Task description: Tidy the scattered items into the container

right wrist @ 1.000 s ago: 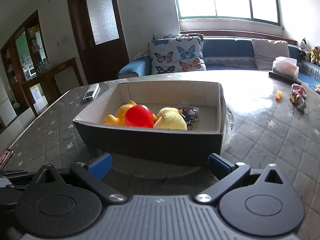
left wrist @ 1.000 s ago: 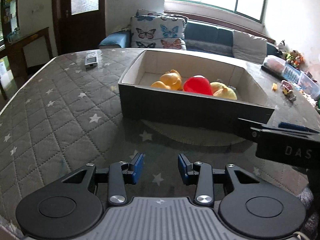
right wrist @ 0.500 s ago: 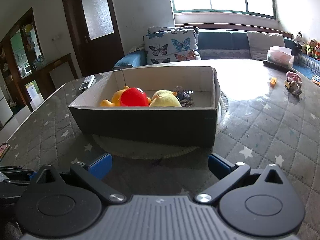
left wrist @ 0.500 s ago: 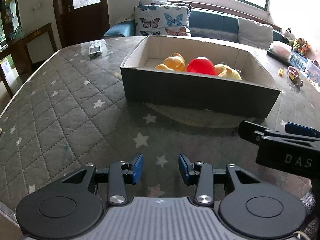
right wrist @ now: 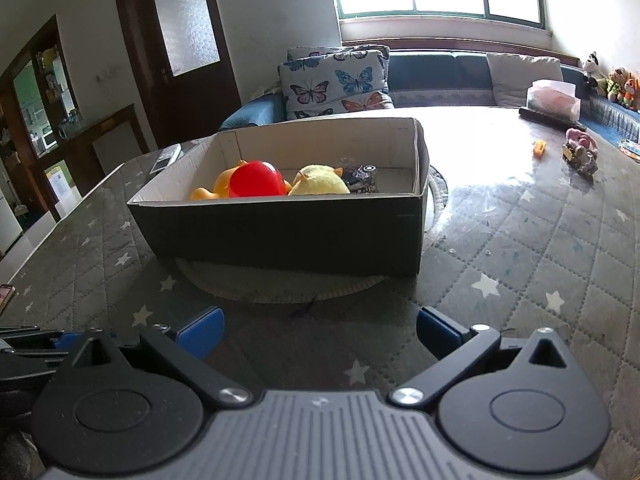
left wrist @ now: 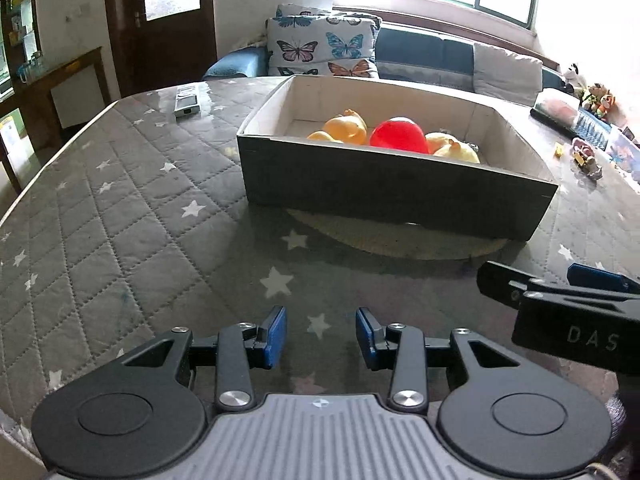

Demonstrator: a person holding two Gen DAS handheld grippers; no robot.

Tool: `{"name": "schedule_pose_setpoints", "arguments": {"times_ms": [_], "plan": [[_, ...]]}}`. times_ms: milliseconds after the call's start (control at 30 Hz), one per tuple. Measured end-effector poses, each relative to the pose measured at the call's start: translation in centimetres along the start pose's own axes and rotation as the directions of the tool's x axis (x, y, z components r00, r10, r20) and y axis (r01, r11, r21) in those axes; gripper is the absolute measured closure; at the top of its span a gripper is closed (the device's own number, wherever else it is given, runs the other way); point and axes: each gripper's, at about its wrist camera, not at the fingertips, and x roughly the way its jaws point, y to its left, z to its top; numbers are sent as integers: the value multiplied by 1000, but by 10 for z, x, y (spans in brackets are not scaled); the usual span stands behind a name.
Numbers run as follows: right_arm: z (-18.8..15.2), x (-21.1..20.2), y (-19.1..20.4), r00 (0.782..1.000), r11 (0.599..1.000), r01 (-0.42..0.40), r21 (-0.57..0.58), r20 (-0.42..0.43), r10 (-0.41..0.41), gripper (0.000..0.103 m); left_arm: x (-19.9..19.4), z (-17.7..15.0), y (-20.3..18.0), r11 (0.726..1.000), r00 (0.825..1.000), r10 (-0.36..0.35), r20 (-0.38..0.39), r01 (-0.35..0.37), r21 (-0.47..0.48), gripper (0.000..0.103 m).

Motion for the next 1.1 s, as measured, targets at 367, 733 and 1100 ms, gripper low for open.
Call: {"name": "schedule_pose_setpoints", "arguments": {"times_ms": [367, 733, 1100], "plan": [[1, 5, 2, 1000, 1000, 13, -10, -12, -13, 0, 3, 4, -2, 1000, 1000, 3, 5, -3, 5, 63], [3, 9, 3, 1000, 1000, 13, -20, -18, -14, 0, 8, 8, -1, 1000, 1000, -4, 0, 4, 2, 63], [5, 14, 5, 1000, 1000, 13, -29, -24, -13, 0, 13, 12, -1, 1000, 1000, 5, -3, -5, 0, 62]]}}
